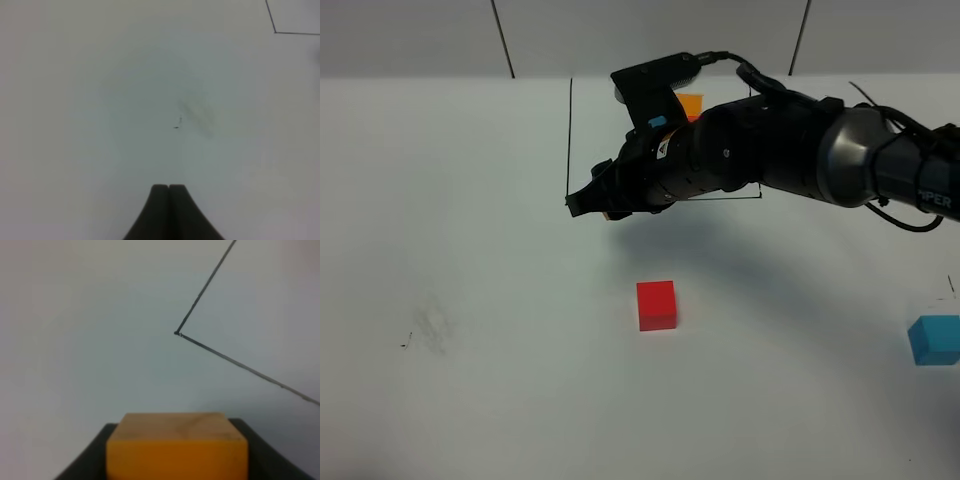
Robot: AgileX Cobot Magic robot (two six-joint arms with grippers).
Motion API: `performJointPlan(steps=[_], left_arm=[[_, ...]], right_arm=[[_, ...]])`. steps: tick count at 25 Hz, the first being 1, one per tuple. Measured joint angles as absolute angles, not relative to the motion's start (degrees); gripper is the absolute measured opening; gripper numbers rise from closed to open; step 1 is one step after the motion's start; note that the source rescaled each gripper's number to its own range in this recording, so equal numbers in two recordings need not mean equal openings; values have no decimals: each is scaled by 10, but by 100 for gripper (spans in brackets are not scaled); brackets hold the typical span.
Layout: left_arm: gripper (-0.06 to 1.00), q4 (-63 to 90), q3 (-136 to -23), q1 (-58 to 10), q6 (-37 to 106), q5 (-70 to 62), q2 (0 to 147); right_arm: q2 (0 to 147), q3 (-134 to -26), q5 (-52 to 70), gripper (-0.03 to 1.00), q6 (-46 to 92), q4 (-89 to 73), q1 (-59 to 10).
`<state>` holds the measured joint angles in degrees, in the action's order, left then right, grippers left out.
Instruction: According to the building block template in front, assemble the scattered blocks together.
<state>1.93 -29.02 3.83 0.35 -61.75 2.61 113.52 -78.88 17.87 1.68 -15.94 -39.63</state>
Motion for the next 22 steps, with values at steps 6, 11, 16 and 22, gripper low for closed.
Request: performJointPlan(steps=[6,11,16,22], left_arm=[[0,12,-290,38,0,-617,26],[0,11,-290,38,0,-617,26],[0,11,-290,38,0,-617,26],[0,11,-290,38,0,-617,26]], right_arm=[[1153,-789,188,43,0,-139,-396],[1166,-789,224,43,-62,-120,-385],[1184,-789,252,43,-87,-99,-381],[1184,-789,244,43,-91,-123,-381]])
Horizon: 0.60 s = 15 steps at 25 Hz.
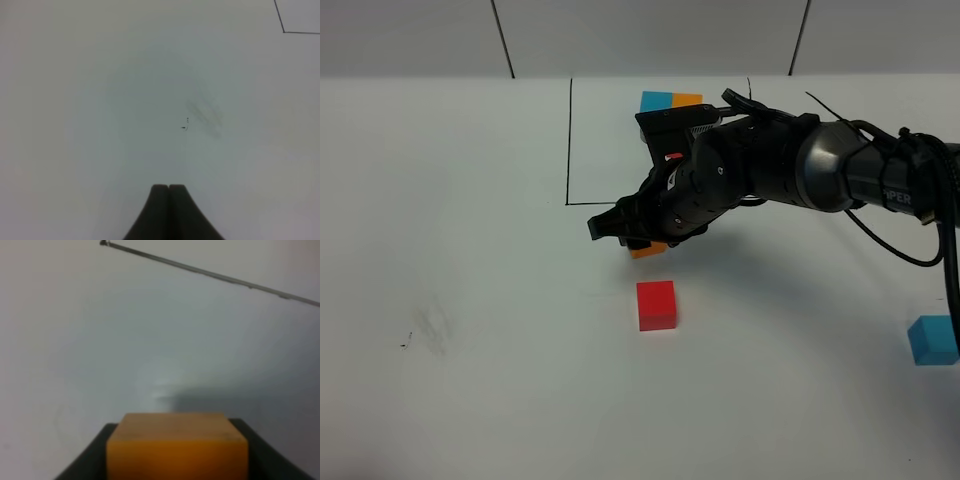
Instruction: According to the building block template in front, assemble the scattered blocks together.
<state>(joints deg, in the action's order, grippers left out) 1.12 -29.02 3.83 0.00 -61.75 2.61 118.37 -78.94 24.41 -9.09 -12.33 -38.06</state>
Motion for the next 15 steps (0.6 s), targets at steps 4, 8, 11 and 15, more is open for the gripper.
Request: performJointPlan(steps=[4,8,11,15], left_arm=[[0,11,-290,38,0,-617,26],[0,11,-290,38,0,-617,26],[0,11,-290,38,0,-617,26],[0,11,-290,38,0,-617,26]], right_arm=[[1184,-789,243,43,-91,-130,-381],[1184,-789,240,43,-114,-138,-381],[1184,-789,239,43,-140,-140,-381],[1185,-789,239,43,-164,-121,-381]])
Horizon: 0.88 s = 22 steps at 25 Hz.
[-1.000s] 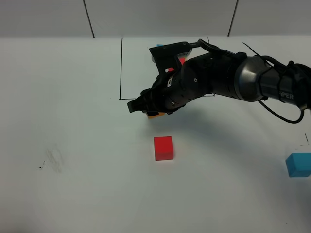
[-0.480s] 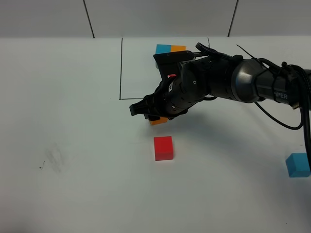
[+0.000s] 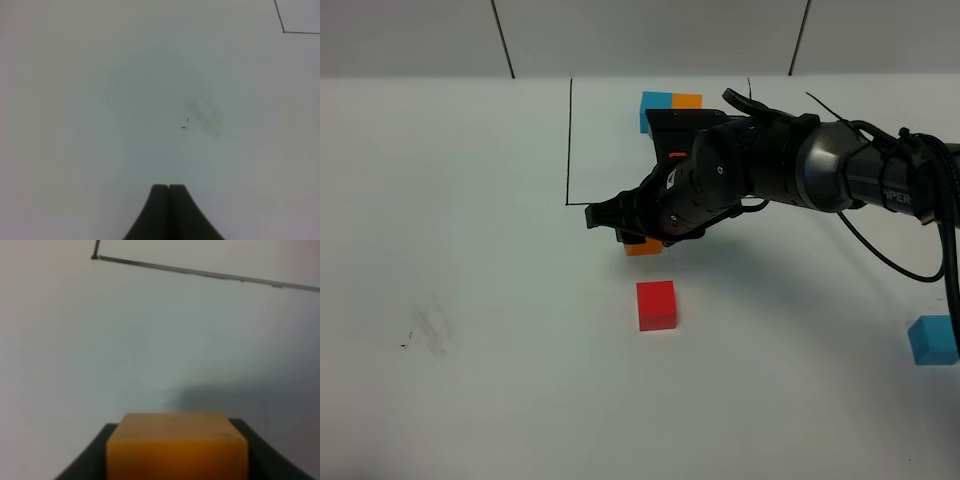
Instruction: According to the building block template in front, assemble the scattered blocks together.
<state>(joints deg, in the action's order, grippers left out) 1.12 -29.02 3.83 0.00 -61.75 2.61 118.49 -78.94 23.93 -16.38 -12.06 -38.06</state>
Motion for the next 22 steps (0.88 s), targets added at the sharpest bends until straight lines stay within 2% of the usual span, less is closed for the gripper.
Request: performJointPlan(steps=[22], left_arm=[[0,11,-290,38,0,-617,26]], right_arm=[[1213,-789,252,43,-194,-84,-379]])
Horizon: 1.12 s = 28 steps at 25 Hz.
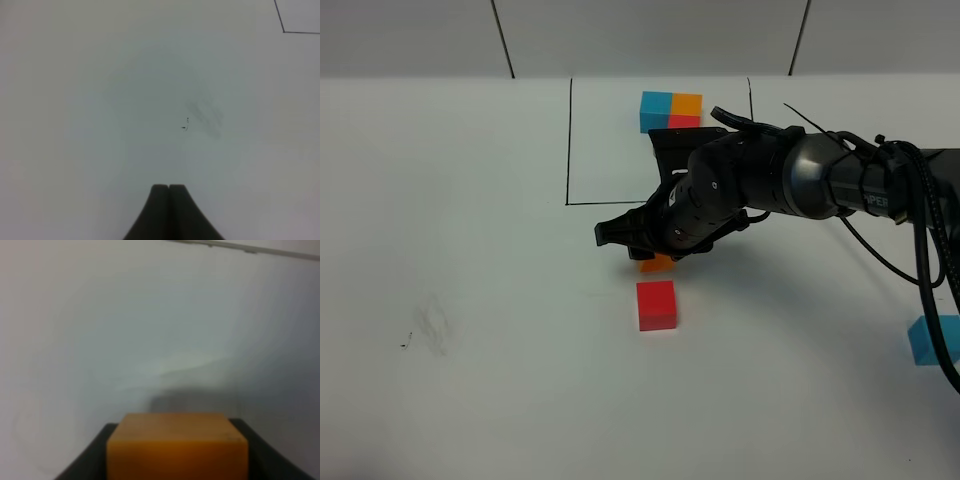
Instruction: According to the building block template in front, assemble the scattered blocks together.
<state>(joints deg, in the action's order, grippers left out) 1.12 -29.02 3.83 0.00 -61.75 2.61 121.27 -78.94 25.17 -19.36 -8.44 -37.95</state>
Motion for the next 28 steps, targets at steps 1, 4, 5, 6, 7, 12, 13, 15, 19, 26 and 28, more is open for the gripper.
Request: performJointPlan(steps=[1,4,5,6,7,12,13,15,19,26,28], left_arm=[[0,11,-290,38,0,-617,26],[0,11,-290,38,0,-617,26],[0,11,-290,38,0,-617,26],[0,11,-290,38,0,-617,26],[0,11,-290,38,0,-617,26],[0,11,-290,38,0,-617,26],[0,11,-290,38,0,-617,26],[0,11,-290,38,0,-617,26],[0,11,-290,38,0,-617,26],[0,11,-290,38,0,-617,26],[0,11,-290,38,0,-617,26]], right_arm=[[1213,-789,252,43,-194,-84,-379],[1213,-789,254,43,-194,-84,-379],[1213,-789,255,43,-194,-84,-379],[1213,-789,257,43,-194,-84,-379],[1213,-789,259,43,-194,-84,-379],[1213,-789,265,43,-199,-86,-386],[1213,-789,265,43,-201,-86,-388],[1213,-789,265,43,-205,-87,-391],[1213,-789,265,43,-209,-87,-396],[1213,-789,265,43,-217,-87,-401],[1213,-789,265,43,-220,-86,-402]])
